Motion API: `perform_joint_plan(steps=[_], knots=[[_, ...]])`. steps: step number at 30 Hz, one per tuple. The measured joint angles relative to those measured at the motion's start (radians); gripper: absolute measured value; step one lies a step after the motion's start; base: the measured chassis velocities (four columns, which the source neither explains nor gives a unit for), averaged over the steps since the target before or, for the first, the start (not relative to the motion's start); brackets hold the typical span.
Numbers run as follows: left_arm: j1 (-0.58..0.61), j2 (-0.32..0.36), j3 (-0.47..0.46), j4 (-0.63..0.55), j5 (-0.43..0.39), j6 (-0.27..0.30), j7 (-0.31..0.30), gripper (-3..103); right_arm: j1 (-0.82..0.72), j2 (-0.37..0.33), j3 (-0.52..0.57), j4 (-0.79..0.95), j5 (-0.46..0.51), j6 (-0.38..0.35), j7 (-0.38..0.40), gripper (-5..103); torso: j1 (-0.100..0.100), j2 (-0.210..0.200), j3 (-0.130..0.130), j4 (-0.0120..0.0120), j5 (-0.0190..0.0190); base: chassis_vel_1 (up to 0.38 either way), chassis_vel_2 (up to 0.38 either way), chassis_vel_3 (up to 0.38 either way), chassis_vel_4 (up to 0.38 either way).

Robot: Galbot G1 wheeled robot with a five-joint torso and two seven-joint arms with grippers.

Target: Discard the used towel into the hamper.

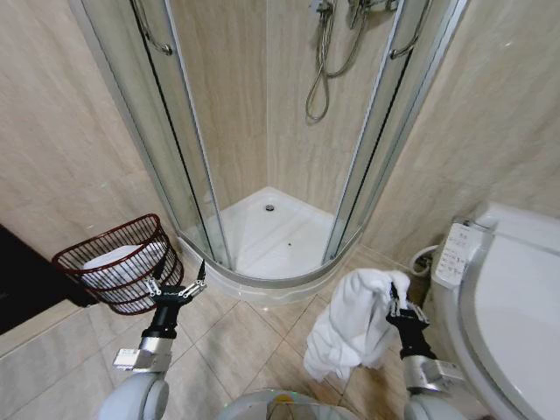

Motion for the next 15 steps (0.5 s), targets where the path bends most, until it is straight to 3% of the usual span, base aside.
perform_joint_plan(steps=[10, 15], knots=[[-0.004, 0.003, -0.001, 0.0, 0.002, 0.006, 0.006, 100, 0.023, 0.003, -0.005, 0.014, -0.014, -0.03, 0.008, 12, -0.004, -0.014, -0.01, 0.0001, -0.0001, 0.035, 0.037, 0.038, 0.04], [-0.01, 0.003, -0.001, 0.018, 0.001, -0.019, -0.005, 100, 0.028, 0.001, -0.004, 0.007, -0.048, -0.036, 0.006, 12, -0.005, -0.022, -0.016, 0.0002, -0.0001, 0.076, 0.076, 0.076, 0.077]])
